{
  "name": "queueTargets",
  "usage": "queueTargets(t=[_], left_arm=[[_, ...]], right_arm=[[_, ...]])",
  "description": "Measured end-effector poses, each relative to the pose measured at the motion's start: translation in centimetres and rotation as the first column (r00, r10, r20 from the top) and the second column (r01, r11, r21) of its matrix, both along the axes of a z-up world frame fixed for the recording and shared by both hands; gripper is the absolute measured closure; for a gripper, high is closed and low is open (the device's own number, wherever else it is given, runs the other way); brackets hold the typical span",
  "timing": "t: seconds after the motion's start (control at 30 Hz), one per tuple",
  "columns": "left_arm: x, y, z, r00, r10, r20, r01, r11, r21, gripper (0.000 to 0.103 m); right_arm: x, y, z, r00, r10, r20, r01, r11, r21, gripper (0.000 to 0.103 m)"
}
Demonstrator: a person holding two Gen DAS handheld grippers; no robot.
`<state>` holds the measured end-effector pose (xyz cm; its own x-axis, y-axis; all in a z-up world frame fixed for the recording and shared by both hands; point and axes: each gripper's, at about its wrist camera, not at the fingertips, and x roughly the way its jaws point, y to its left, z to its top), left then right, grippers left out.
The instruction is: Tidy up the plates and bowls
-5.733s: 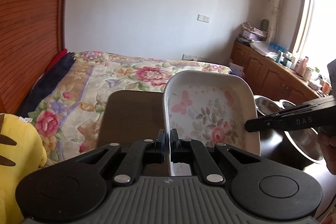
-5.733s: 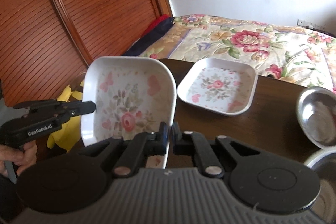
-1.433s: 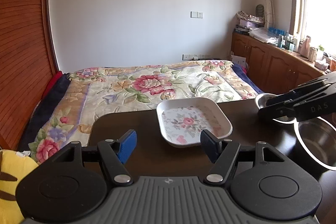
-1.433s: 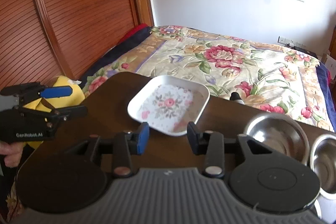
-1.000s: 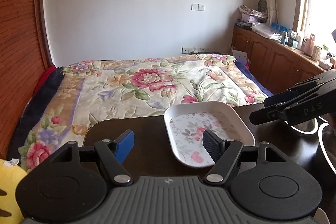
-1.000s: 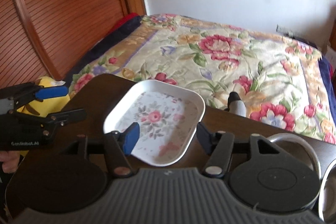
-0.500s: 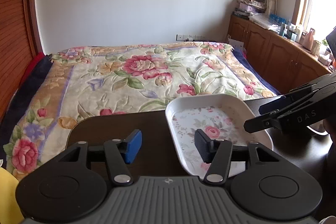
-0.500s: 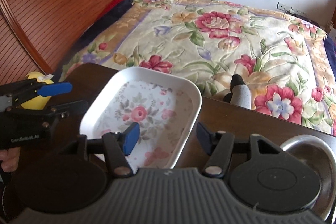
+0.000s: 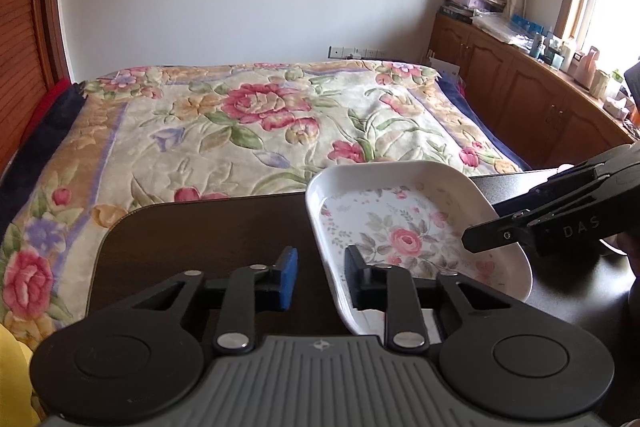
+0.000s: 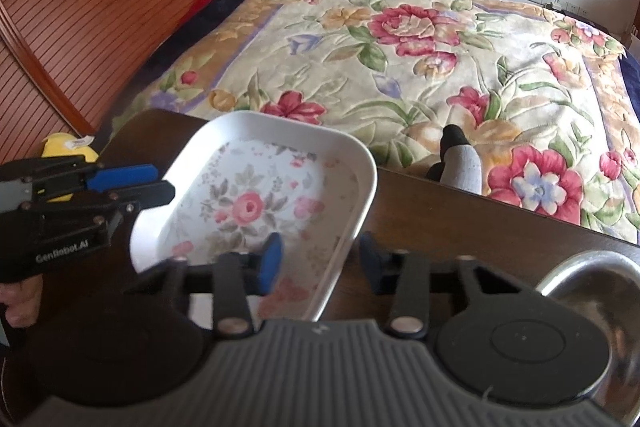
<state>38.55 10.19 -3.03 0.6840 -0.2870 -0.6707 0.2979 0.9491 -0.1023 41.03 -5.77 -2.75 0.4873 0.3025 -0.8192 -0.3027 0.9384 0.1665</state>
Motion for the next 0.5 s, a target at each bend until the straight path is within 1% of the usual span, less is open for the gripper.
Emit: queueTargets(t=[0.07, 0.1, 0.23, 0.37, 0.43, 0.5], left_arm=[[0.17, 0.15, -0.23, 1.000, 0.003, -0.012, -0.003, 1.000, -0.011, 0.056], [0.25, 0.17, -0.34, 1.000, 0.005, -0.016, -0.005, 1.000, -0.014, 0.059], [0.47, 0.15, -0.65, 1.000, 0.006, -0.026, -0.006, 1.000, -0.019, 0.060], [0.60, 0.03, -0.82, 0.999, 0.003, -0.033, -0.003, 1.000, -0.015, 0.062], [0.59, 0.01, -0.92, 0.999, 0.000, -0.039, -0.001, 1.000, -0.018, 0.065], [0.55, 0.00, -0.90, 0.999, 0.001, -0.041, -0.002, 1.000, -0.020, 0.065]], right_arm=[[0.01, 0.01, -0.14, 1.000, 0.001, 0.003, -0.001, 1.000, -0.006, 0.069], [0.03, -0.01, -0.23, 1.000, 0.000, 0.001, 0.000, 1.000, -0.007, 0.072], [-0.04, 0.00, -0.18, 1.000, -0.007, 0.011, 0.007, 1.000, -0.022, 0.079], [0.03, -0.12, -0.19, 1.000, -0.009, 0.010, 0.009, 1.000, -0.017, 0.080], [0.05, -0.09, -0.18, 1.000, -0.008, 0.007, 0.008, 1.000, -0.017, 0.080], [0.09, -0.15, -0.29, 1.000, 0.004, 0.005, -0.004, 1.000, -0.023, 0.080]])
